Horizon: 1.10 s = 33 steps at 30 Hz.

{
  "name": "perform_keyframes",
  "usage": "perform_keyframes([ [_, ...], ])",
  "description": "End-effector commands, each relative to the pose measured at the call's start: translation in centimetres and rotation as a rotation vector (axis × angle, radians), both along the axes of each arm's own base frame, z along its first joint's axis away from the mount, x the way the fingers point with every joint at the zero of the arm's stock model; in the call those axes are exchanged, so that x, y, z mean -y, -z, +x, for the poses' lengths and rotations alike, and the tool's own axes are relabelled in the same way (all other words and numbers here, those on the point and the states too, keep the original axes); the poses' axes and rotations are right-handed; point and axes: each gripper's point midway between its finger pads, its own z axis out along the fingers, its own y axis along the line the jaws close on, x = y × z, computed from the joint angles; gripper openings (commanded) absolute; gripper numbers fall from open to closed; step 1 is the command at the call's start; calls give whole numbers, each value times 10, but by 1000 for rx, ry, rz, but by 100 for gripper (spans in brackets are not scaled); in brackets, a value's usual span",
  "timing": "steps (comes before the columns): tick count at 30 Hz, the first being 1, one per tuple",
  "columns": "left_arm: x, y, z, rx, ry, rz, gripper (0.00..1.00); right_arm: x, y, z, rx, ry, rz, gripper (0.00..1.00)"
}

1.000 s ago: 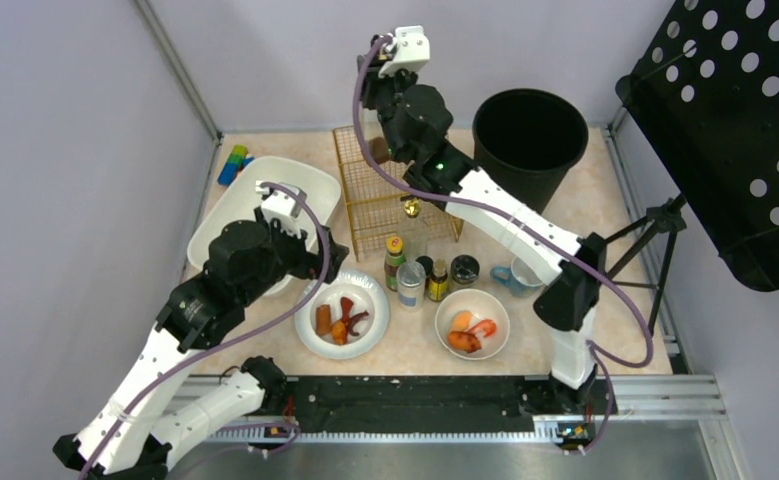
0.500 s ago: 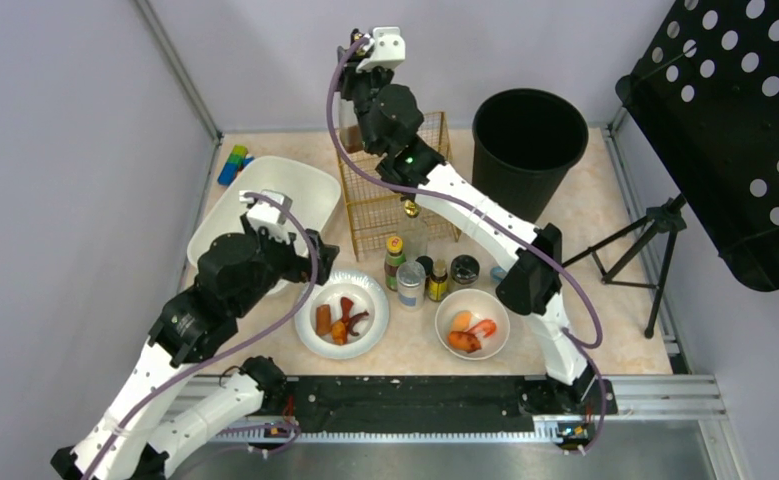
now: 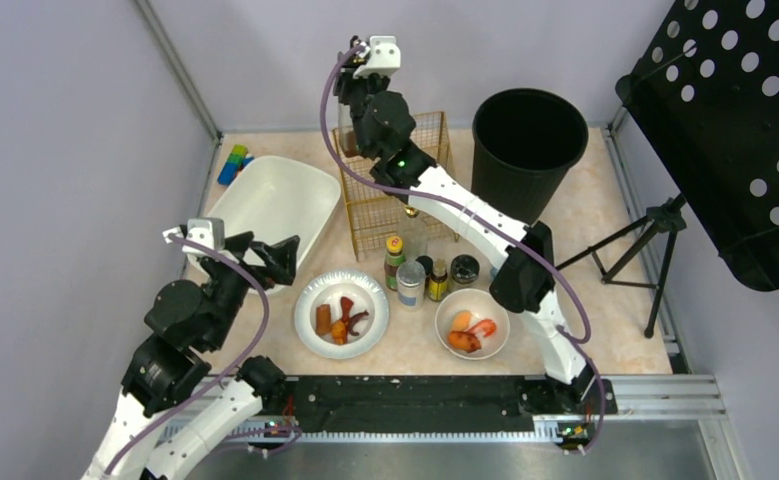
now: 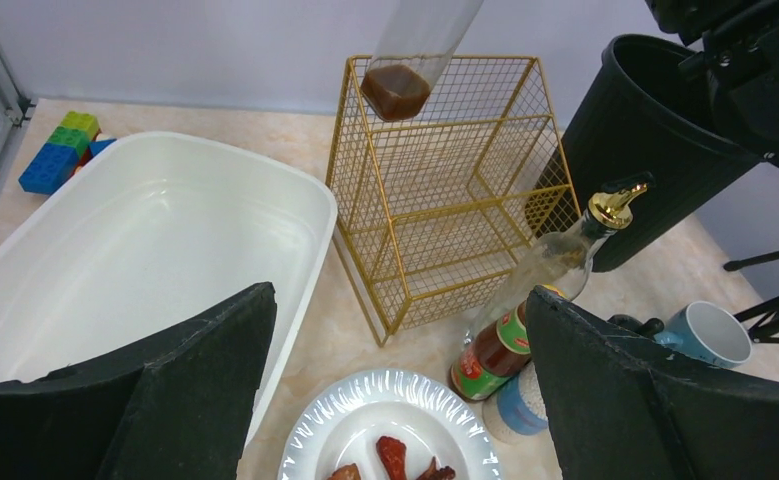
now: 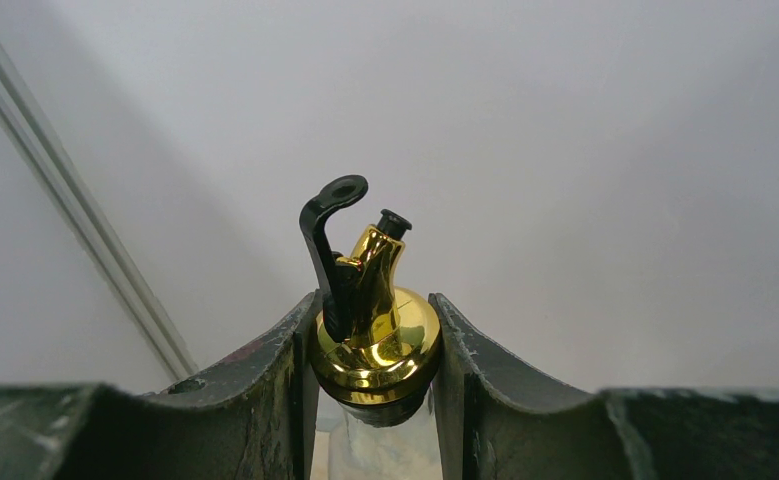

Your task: Clear the kitchen counter

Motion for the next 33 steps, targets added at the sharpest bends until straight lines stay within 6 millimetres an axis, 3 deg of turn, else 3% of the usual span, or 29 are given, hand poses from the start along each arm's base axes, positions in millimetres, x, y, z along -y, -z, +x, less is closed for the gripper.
perform_keyframes([
  [1,-2,-9,6,37,-31,-24,99,9,-27,-2,68,8,128,0],
  [9,-1,-7,8,25,-29,-7,98,4,14,14,-9,44,77,0],
  [33,0,-4,10,18,-29,0,98,-3,103,40,-168,95,-3,0],
])
